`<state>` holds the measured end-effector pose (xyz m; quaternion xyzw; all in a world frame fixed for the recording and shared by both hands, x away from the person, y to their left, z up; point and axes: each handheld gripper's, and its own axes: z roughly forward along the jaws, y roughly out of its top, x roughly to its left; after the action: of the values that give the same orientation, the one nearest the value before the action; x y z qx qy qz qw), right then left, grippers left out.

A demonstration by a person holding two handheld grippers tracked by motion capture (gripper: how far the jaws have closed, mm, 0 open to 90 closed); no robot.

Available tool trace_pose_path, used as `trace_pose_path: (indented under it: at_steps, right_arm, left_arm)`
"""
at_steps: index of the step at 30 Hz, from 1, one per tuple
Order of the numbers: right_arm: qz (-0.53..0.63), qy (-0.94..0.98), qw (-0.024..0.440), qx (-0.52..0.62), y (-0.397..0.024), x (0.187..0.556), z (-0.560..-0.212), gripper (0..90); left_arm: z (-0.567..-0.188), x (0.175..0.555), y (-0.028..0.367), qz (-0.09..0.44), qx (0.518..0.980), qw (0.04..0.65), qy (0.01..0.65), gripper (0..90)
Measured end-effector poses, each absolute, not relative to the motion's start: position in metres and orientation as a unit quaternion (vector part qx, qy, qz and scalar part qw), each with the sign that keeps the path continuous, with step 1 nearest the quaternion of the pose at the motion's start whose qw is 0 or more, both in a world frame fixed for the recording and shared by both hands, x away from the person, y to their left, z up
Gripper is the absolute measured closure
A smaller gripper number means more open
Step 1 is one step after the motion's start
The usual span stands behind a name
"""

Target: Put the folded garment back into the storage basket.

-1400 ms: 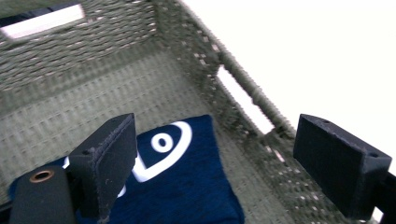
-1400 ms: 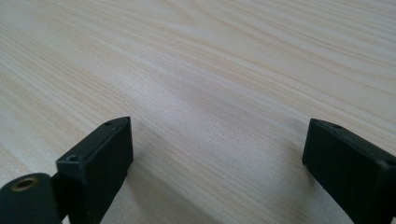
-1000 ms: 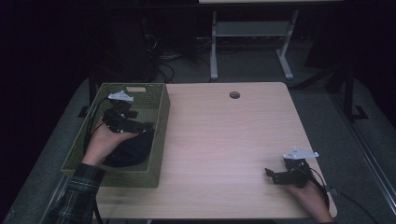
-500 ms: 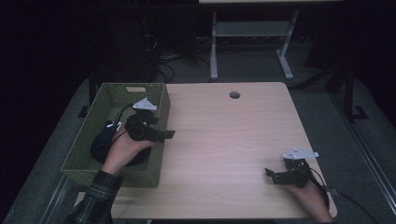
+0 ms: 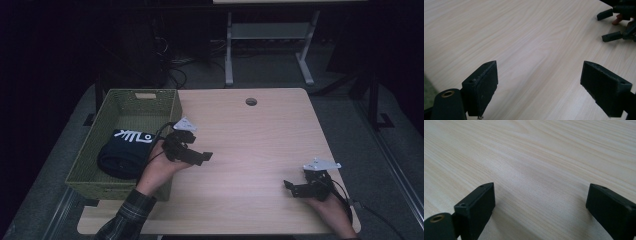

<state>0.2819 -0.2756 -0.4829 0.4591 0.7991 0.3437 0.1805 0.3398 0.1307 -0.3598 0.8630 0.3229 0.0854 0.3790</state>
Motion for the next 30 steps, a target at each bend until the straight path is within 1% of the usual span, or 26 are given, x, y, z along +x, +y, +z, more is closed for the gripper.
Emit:
trace_pose_path:
  at_steps: [8, 15, 21, 28, 30]
  right_arm:
    - [0.344, 0.799, 0.181, 0.459, -0.276, 0.282, -0.483, 8.3]
    - [0.344, 0.799, 0.18, 0.459, -0.276, 0.282, -0.483, 8.3]
    - [0.344, 0.799, 0.181, 0.459, -0.276, 0.282, -0.483, 8.3]
    - [0.344, 0.8, 0.181, 0.458, -0.276, 0.282, -0.483, 8.3]
    - [0.344, 0.8, 0.181, 0.458, -0.276, 0.282, -0.483, 8.3]
  left_arm:
    - [-0.379, 0.331, 0.106, 0.088, 0.869, 0.379, 0.306, 14.2]
    - [-0.404, 0.326, 0.091, 0.088, 0.877, 0.37, 0.294, 14.2]
    - [-0.429, 0.325, 0.085, 0.086, 0.879, 0.367, 0.29, 14.0]
    - [-0.451, 0.324, 0.08, 0.095, 0.885, 0.356, 0.286, 13.3]
    - [-0.456, 0.323, 0.08, 0.106, 0.884, 0.355, 0.286, 12.8]
